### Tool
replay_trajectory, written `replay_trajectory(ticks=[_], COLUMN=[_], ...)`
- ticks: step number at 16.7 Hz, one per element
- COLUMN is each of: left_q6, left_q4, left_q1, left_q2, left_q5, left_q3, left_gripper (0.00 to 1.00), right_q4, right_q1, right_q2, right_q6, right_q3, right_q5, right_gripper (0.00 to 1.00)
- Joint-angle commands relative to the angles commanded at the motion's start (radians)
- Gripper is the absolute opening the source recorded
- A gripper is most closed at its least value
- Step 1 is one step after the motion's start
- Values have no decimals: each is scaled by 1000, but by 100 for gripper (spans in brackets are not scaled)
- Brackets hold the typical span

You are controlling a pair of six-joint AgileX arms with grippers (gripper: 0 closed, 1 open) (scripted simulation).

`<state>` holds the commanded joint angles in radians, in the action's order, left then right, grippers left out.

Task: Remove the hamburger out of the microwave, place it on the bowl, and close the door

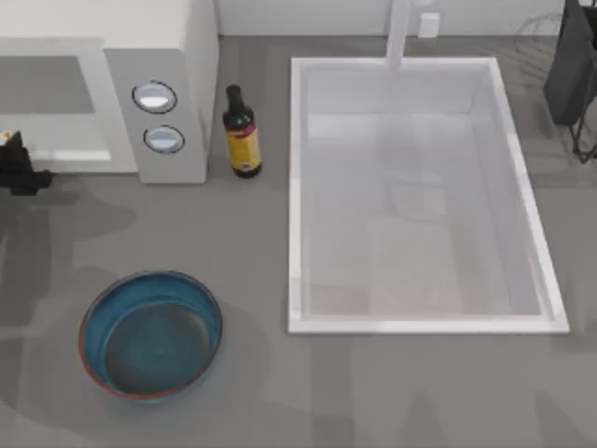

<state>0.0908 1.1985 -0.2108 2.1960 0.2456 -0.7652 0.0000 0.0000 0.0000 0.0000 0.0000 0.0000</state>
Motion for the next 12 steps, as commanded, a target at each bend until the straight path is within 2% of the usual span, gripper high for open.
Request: replay_trajectory(ticks=[6, 12], left_q6=[1, 3], left_q4=[-288, -335], left_q1=[-1, -1], left_q2=[-270, -315], left_q5=[-3, -4], left_q3=[-12, -13], left_gripper=[0, 0], right_q4=[0, 0], right_q1=[0, 0], right_q2=[0, 0], right_q6=[0, 0], right_q3=[0, 0], right_q5=[0, 0], right_gripper=[100, 100])
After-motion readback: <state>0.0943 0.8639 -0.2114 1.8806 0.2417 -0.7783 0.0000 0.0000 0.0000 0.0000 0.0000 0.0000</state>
